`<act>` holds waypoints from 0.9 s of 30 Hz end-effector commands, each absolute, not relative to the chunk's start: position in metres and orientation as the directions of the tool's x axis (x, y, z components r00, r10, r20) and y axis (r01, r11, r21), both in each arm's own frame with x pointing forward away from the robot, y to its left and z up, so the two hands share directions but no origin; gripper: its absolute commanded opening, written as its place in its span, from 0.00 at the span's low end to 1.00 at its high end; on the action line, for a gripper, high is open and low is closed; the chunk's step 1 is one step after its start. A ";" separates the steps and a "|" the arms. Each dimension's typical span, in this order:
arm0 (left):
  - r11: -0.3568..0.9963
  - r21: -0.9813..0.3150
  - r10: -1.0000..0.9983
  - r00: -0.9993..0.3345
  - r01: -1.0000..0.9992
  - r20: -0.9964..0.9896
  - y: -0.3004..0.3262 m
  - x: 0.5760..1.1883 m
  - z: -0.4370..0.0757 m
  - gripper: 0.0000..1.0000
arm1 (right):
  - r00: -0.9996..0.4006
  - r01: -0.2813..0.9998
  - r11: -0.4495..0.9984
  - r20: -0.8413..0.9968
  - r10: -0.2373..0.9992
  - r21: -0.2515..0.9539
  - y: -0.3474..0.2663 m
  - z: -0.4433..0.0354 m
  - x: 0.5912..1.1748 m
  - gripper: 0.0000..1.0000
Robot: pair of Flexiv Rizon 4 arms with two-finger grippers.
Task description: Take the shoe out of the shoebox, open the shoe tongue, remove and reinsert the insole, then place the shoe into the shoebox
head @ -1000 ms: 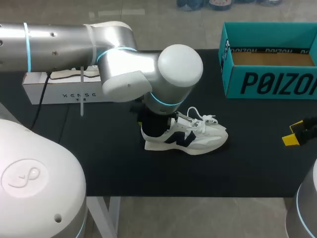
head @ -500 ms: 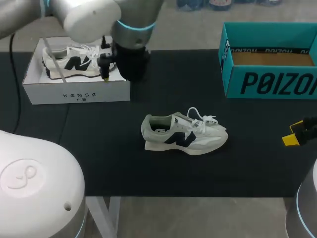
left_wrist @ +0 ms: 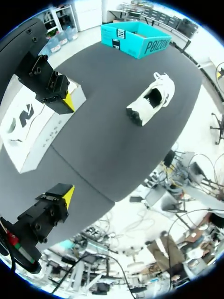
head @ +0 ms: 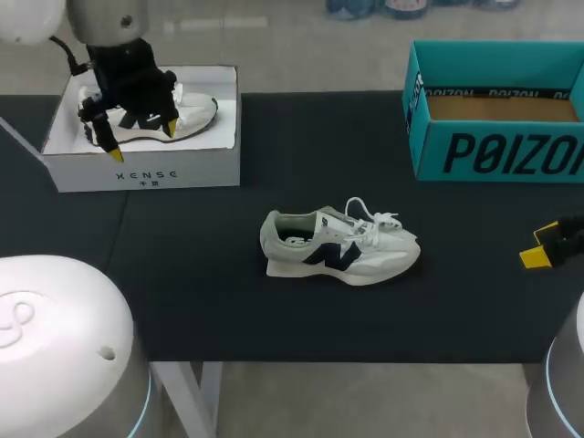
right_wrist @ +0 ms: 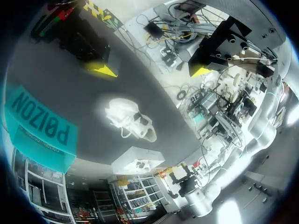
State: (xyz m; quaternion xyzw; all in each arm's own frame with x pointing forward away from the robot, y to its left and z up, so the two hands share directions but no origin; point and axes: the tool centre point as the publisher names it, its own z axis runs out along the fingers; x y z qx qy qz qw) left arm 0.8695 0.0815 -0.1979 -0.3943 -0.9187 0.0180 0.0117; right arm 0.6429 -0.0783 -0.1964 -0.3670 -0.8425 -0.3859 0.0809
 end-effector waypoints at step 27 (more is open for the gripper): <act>0.326 -0.905 0.362 -0.920 0.275 -0.149 0.125 0.815 -0.264 1.00 | -0.711 0.679 0.424 0.391 0.585 0.599 -0.079 -0.195 0.630 1.00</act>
